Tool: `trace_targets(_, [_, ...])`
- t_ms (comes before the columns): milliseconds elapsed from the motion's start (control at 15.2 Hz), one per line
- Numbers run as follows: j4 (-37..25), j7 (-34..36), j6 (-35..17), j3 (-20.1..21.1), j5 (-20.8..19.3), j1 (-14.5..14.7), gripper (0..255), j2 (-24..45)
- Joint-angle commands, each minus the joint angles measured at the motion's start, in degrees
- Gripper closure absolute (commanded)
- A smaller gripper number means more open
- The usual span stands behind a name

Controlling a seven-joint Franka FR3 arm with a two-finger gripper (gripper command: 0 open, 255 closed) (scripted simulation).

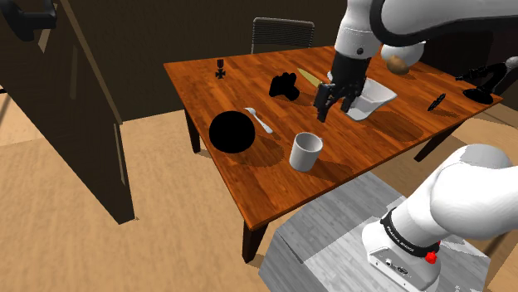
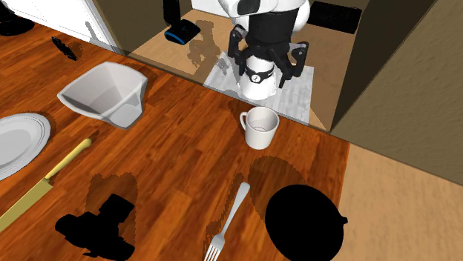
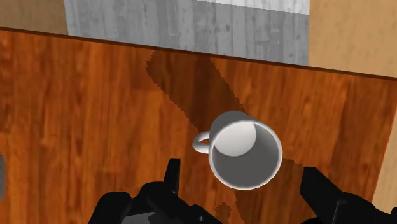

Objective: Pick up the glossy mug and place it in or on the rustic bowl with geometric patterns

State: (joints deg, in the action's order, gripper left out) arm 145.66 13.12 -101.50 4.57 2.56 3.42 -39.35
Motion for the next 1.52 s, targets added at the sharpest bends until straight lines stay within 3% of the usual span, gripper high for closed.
trace_targets(0, [2.4, 1.0, -5.0, 1.6, 0.7, 0.9, 0, 2.1])
trace_targets(462, [5.9, 5.0, -20.1, 7.3, 1.7, 3.3, 0, 12.2])
trace_targets(990, [9.6, 5.2, -27.2, 7.9, 1.6, 3.1, 0, 15.7])
trace_targets(1452, [9.6, 5.2, -27.2, 7.8, 1.6, 3.1, 0, 15.7])
